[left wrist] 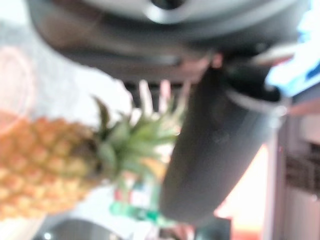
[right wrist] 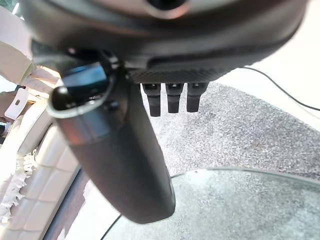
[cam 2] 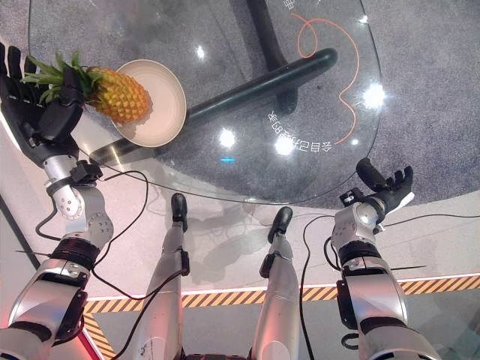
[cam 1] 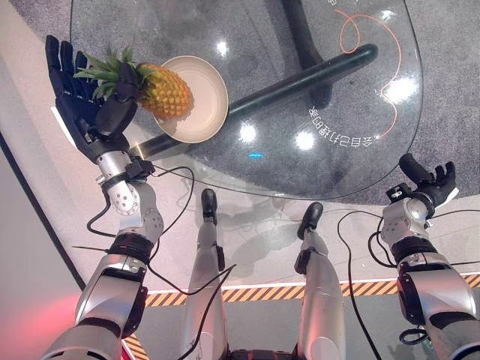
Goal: Pick up the fruit to the plate
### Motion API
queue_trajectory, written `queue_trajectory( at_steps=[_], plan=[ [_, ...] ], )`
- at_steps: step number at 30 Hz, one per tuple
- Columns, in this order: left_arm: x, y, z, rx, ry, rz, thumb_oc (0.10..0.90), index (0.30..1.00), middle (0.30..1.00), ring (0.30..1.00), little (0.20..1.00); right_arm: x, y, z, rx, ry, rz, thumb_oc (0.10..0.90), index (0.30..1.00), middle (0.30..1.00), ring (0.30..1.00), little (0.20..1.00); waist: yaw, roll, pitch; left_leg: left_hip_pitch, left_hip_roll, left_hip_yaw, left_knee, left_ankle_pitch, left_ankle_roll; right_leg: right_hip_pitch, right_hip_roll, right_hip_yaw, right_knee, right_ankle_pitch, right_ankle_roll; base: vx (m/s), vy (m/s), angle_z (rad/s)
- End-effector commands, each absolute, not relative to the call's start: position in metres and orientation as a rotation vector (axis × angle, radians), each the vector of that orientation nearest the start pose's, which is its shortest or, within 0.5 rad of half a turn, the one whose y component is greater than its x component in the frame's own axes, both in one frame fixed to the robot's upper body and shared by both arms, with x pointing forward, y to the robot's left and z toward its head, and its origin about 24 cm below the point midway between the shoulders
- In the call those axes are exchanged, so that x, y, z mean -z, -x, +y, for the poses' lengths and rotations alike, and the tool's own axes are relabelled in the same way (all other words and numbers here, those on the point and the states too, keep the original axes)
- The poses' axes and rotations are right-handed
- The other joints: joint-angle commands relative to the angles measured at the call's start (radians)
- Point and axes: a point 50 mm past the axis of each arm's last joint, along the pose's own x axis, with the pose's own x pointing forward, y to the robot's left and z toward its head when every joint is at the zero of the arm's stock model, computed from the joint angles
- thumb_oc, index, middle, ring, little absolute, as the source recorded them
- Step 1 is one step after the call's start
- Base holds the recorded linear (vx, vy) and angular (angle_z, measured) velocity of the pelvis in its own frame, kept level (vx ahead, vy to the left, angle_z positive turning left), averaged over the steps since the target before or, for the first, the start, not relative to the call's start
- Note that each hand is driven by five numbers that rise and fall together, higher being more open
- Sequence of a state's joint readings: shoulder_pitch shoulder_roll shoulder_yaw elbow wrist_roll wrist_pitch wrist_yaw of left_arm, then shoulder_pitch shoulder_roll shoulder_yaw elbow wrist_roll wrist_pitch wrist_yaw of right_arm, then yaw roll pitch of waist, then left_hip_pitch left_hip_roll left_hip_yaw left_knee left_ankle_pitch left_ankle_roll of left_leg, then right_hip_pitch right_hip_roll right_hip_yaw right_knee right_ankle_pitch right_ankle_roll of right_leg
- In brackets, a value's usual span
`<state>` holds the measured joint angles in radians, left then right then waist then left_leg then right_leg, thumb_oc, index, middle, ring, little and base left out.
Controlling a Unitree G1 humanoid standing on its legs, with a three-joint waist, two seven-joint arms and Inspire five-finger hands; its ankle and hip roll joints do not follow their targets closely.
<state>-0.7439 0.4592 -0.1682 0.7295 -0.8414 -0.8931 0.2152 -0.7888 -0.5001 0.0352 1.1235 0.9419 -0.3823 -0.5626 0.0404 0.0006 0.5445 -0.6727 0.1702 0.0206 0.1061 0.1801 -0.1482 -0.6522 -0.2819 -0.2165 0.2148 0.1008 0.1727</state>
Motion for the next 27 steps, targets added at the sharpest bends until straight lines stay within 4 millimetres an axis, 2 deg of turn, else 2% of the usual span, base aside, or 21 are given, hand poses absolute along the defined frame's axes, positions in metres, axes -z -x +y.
queue_trajectory(
  at_steps=[1,22,24,27],
  plan=[
    [-0.242,-0.335,0.254,-0.285,0.369,-1.091,0.800,0.900,0.900,0.900,0.900,-0.106,-0.332,-0.343,1.060,-0.463,-0.168,0.800,0.900,0.900,0.900,0.900,0.016,-0.041,-0.025,0.038,-0.028,-0.001,0.101,-0.143,0.038,0.027,0.034,-0.006,0.019,-0.039,0.003,0.00,0.000,0.00],
    [-0.236,-0.331,0.246,-0.173,0.407,-1.097,0.800,0.900,0.900,0.900,0.900,-0.096,-0.324,-0.348,1.086,-0.457,-0.144,0.800,0.900,0.900,0.900,0.900,0.028,-0.015,-0.025,0.101,-0.032,0.014,0.109,-0.160,0.040,0.083,0.013,-0.014,0.046,-0.067,0.006,0.00,0.000,0.00],
    [-0.232,-0.329,0.250,-0.181,0.450,-1.090,0.800,0.900,0.900,0.900,0.900,-0.090,-0.320,-0.349,1.089,-0.448,-0.130,0.800,0.900,0.900,0.900,0.900,0.028,-0.012,-0.025,0.123,-0.029,0.021,0.100,-0.160,0.039,0.103,0.011,-0.014,0.044,-0.071,0.006,0.00,0.000,0.00],
    [-0.224,-0.326,0.254,-0.188,0.419,-1.064,0.800,0.900,0.900,0.900,0.900,-0.075,-0.313,-0.347,1.080,-0.422,-0.104,0.800,0.900,0.900,0.900,0.900,0.030,-0.010,-0.025,0.178,-0.030,0.028,0.077,-0.156,0.036,0.150,0.008,-0.012,0.034,-0.071,0.011,0.00,0.000,0.00]
  ],
)
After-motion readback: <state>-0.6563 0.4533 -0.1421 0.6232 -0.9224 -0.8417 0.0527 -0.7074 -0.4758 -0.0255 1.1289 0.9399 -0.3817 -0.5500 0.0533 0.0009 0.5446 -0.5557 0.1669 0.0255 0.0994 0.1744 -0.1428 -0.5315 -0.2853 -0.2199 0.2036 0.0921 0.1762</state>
